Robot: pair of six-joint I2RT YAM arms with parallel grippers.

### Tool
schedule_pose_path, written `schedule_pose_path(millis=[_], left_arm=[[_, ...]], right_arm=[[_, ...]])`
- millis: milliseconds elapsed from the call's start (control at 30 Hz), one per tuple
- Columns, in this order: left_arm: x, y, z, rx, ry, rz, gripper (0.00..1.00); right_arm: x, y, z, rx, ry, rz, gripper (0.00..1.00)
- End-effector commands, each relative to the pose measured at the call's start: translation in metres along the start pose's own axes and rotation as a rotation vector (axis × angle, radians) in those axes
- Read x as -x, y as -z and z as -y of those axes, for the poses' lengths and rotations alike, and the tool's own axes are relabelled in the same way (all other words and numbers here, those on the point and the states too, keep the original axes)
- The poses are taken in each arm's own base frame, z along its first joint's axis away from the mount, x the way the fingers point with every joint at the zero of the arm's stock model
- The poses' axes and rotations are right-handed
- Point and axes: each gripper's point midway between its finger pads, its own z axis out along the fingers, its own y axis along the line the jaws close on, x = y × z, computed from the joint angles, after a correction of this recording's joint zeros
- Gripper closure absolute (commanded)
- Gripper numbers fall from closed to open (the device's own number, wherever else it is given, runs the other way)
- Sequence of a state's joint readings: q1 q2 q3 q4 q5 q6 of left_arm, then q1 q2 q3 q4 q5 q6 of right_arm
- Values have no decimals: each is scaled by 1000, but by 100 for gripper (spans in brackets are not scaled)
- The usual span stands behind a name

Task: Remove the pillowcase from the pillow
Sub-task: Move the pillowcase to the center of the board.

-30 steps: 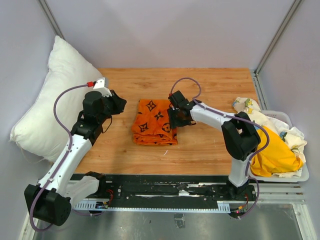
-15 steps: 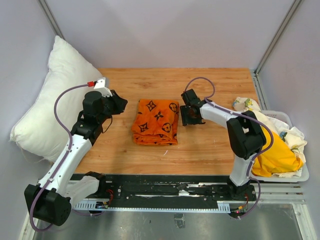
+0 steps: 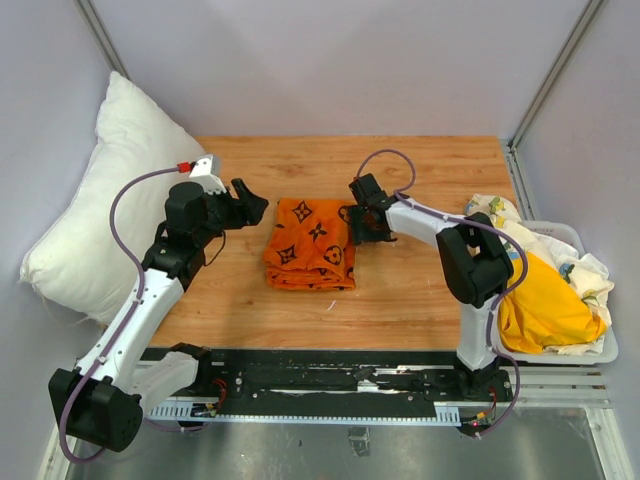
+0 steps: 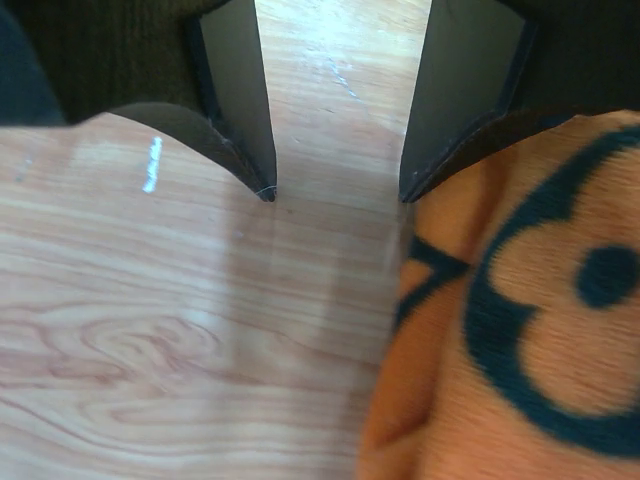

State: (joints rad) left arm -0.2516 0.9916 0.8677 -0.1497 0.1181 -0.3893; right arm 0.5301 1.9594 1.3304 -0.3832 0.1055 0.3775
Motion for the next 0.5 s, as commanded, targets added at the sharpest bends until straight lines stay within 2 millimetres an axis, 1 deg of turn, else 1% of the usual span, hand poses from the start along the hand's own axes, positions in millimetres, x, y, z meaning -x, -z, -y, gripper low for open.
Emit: schedule_pose_path(millis=[0,67,133,333,467], left_arm=[[9,2,7,-36,-4,34,22],[9,3,7,-35,-2,36,14],[11,4,6,-28,-2,40,9],[17,8,9,-29,1,49,5],[19,9,12,-39,9,48,4]], right_arm=[[-15,-16,-23,-2,40,-47,46],[-12,-18,-34,15,49,-42,46],[-7,-19,-45,33,58,-35,46],[14,-22,-84,97,74,-8,45],[24,-23,-113,141,89,5,45]])
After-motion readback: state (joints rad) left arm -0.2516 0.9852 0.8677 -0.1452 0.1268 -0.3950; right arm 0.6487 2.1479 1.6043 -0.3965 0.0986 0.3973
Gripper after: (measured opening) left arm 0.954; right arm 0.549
